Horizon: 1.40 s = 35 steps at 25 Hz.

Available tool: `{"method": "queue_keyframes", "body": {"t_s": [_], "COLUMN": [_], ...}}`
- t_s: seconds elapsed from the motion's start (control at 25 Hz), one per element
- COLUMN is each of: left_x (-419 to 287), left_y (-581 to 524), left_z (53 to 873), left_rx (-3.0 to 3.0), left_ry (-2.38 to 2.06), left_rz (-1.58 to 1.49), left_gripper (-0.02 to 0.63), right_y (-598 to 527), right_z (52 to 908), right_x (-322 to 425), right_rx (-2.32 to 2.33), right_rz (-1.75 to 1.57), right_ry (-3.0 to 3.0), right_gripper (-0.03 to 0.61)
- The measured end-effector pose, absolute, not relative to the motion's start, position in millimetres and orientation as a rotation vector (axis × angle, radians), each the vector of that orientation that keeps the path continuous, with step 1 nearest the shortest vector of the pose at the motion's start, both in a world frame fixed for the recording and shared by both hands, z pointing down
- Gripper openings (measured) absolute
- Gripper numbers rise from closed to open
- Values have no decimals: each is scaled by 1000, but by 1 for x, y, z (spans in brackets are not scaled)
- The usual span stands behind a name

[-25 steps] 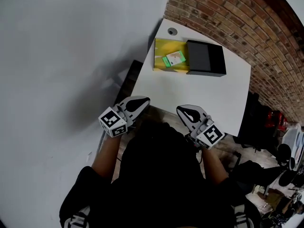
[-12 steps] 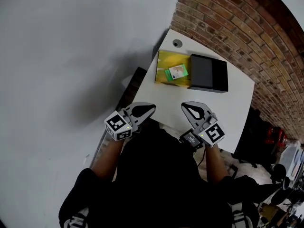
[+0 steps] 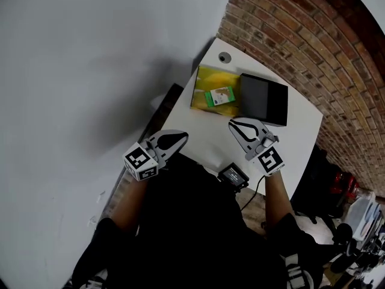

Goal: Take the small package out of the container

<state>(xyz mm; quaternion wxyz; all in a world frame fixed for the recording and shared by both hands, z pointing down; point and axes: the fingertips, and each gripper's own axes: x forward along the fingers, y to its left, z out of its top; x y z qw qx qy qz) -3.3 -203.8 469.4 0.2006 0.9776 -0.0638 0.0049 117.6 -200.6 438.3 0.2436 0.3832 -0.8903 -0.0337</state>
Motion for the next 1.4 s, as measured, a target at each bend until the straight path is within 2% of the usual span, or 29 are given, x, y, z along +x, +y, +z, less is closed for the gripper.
{"method": "queue_keyframes", "body": {"t_s": [0.08,0.2,0.32,0.4,0.48,0.72,1.12,1.4], "left_x": [-1,1,8,15,21,30,25,24], "left_y": [-208,-220,-228,-228,-230,-235,-236,-238], "left_z": [471,478,486,487,486,493,504,500], "left_rx": [2726,2710,2695,2695,2704,2696,2671,2687], "left_ry": [-192,-206,-192,-170,-149,-127,-161,-161], "left_rz": [8,-4,-2,4,3,12,42,63], "left_gripper": [14,14,14,14,14,14,14,14], "right_y": [-210,-226,-240,-249,-259,-279,-303,-310], "right_z": [441,448,457,462,469,517,581,619], "right_x": [123,128,131,134,139,145,165,170], "right_rx": [1020,965,855,780,717,495,331,188], "right_rz": [-111,-140,-170,-176,-183,-114,-4,-50], "right_ry": [-2426,-2396,-2356,-2322,-2281,-2187,-2091,-1992], "right_gripper": [16,81,94,135,148,217,280,321]}}
